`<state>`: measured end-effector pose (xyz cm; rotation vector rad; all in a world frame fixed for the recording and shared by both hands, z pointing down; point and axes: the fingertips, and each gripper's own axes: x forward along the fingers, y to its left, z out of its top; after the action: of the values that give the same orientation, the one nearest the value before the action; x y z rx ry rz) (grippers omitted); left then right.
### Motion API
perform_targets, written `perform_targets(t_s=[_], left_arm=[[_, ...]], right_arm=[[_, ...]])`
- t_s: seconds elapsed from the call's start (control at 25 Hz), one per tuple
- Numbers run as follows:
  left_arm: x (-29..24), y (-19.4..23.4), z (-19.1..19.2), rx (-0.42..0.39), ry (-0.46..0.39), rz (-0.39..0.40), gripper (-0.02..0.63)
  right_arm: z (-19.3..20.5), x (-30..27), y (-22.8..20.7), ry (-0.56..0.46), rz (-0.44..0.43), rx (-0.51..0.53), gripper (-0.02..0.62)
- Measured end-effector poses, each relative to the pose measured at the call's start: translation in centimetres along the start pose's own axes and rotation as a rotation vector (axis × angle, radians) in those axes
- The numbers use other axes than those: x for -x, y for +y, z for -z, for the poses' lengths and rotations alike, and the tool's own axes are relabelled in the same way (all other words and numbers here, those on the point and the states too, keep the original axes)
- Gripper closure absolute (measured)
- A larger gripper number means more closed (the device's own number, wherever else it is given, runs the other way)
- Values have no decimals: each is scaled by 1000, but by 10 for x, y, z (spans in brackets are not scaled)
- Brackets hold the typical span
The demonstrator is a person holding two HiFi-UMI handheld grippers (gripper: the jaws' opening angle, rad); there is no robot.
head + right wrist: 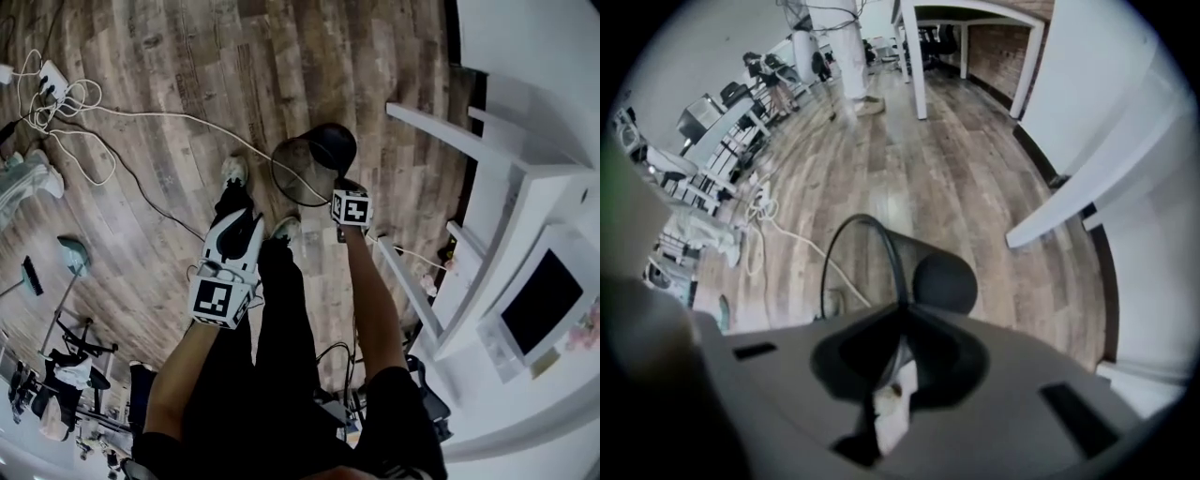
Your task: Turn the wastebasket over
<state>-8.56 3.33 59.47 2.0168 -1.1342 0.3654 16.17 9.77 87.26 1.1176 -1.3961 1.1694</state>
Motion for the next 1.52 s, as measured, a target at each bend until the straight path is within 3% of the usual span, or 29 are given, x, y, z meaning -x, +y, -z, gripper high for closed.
perform_targets(t_s=[0.24, 0.52, 0.68, 0.8, 0.84, 1.04, 1.52], left_arm=[[-18, 20, 15, 46, 66, -10, 423], [-47, 51, 51, 81, 234, -36, 332], [-70, 85, 68, 126, 326, -74, 316], [-86, 100, 80, 176, 396, -55, 316], [-91, 103, 79, 192, 398, -44, 320], [-110, 100, 74, 225, 398, 15, 543], [-110, 100, 52, 99, 432, -6, 549]], right_arm=[[-13, 64, 26, -30, -43, -9, 546], [-55, 159, 59, -118, -150, -33, 546], [-88, 207, 76, -176, -202, 23, 546], [-107, 229, 85, -208, -221, 60, 546], [-113, 233, 87, -213, -225, 64, 546], [-128, 236, 95, -220, -231, 79, 546], [-115, 189, 62, -208, -204, -103, 546]])
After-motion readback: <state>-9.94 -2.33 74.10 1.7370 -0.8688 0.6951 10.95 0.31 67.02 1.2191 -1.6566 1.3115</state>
